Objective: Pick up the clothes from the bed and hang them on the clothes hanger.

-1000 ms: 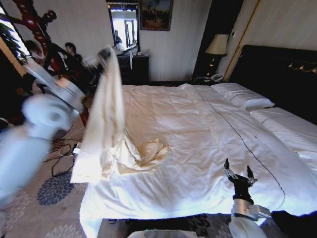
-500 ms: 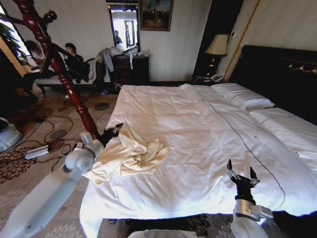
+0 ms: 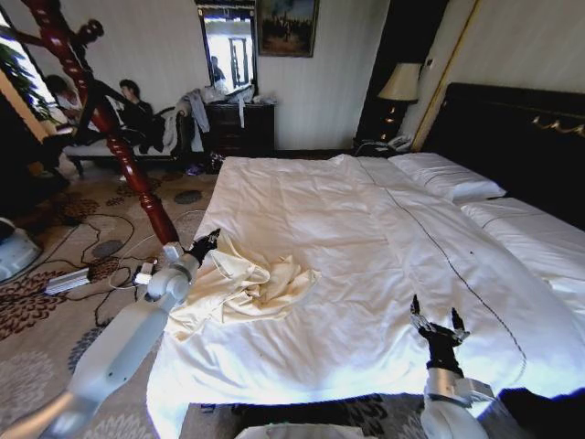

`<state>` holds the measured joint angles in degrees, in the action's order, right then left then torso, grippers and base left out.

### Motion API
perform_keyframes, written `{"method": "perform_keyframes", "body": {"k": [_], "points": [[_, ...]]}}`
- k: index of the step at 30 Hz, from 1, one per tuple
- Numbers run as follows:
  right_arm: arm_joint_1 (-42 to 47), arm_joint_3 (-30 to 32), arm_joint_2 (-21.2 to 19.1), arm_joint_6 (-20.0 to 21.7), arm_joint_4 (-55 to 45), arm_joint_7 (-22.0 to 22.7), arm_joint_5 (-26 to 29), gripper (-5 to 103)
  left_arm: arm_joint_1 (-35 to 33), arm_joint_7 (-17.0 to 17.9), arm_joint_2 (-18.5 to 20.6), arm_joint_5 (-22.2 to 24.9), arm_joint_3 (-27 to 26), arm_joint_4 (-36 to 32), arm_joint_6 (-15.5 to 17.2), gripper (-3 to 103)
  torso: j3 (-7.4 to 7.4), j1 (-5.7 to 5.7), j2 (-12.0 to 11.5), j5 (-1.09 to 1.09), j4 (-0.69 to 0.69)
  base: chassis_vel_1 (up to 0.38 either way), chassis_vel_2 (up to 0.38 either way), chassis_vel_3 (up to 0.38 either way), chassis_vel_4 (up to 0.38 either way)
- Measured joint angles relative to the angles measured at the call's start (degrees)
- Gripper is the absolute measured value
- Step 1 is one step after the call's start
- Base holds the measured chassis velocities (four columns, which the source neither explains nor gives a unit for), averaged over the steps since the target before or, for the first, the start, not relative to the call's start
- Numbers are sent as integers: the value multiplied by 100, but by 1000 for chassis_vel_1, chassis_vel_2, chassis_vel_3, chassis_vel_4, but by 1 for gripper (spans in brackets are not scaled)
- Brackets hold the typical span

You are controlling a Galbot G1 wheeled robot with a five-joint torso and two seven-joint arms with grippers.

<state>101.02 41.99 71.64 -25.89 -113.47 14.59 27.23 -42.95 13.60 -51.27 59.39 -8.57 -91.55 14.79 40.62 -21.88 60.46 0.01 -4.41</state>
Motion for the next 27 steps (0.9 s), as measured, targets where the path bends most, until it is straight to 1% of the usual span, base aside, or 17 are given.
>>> {"method": "perform_keyframes", "body": {"k": [1, 2, 3, 5, 6, 7, 9, 11, 13, 14, 16, 18, 19, 22, 24, 25, 27], "points": [[10, 17, -10, -18, 18, 0, 16, 100, 30, 308, -71, 165, -45, -47, 275, 12, 0, 0, 0, -1, -3, 0, 0, 0, 0], [19, 32, -18, -30, 32, 0, 27, 100, 44, 454, -109, 230, -81, -91, 449, 12, 0, 0, 0, -3, -5, 0, 0, 0, 0], [19, 32, -18, -30, 32, 0, 27, 100, 44, 454, -109, 230, -81, -91, 449, 12, 0, 0, 0, -3, -5, 0, 0, 0, 0], [30, 85, -53, -71, 84, 0, 59, 100, 106, 1055, -283, 436, -363, -387, 1363, 23, 0, 0, 0, 1, -9, 0, 0, 0, 0], [27, 94, -60, -79, 97, 0, 65, 100, 115, 1173, -326, 500, -461, -479, 1606, 28, 0, 0, 0, 2, -7, 0, 0, 0, 0], [16, 101, -62, -85, 113, 0, 70, 100, 124, 1248, -373, 592, -598, -566, 1845, 34, 0, 0, 0, 0, -6, 0, 0, 0, 0], [8, 99, -61, -85, 120, 0, 71, 100, 129, 1254, -406, 694, -706, -602, 1954, 39, 0, 0, 0, 0, -5, 0, 0, 0, 0], [-15, 65, -42, -85, 133, -1, 68, 100, 135, 1204, -505, 1200, -1010, -666, 2228, 44, 0, 0, 0, -1, -4, 0, 0, 0, 0], [-36, 19, -24, -76, 151, -5, 53, 100, 152, 1306, -586, 1774, -1238, -697, 2571, 55, 0, 0, 0, 0, -6, 0, 0, 0, 0], [-36, 19, -24, -76, 151, -5, 53, 100, 152, 1306, -586, 1774, -1238, -697, 2571, 55, 0, 0, 0, 0, -6, 0, 0, 0, 0], [-50, 1, -20, -64, 161, -8, 42, 100, 157, 1507, -633, 2125, -1357, -693, 2735, 67, 0, 0, 0, -1, -6, 0, 0, 0, 0], [-54, -1, -23, -55, 165, -9, 40, 100, 148, 1797, -694, 2560, -1501, -705, 2790, 72, 0, 0, 0, -1, -5, 0, 0, 0, 0], [-54, -1, -23, -55, 165, -9, 40, 100, 148, 1797, -694, 2560, -1501, -705, 2790, 72, 0, 0, 0, -1, -5, 0, 0, 0, 0], [-53, 7, -29, -53, 187, -10, 37, 100, 49, 2062, -833, 3100, -1764, -878, 2793, 89, 0, 0, 0, -2, -6, 0, 0, 0, 0], [-51, 12, -23, -54, 197, -10, 37, 100, -39, 2404, -957, 3638, -1987, -1088, 2790, 93, 0, 0, 0, -1, -6, 0, 0, 0, 0], [-51, 12, -23, -54, 197, -10, 37, 100, -39, 2404, -957, 3638, -1987, -1088, 2790, 93, 0, 0, 0, -1, -6, 0, 0, 0, 0], [-51, 13, -10, -54, 201, -11, 35, 100, -152, 2800, -1042, 4147, -2142, -1285, 2785, 99, -1, 0, 0, -1, -6, 0, 0, 0, 0]]}}
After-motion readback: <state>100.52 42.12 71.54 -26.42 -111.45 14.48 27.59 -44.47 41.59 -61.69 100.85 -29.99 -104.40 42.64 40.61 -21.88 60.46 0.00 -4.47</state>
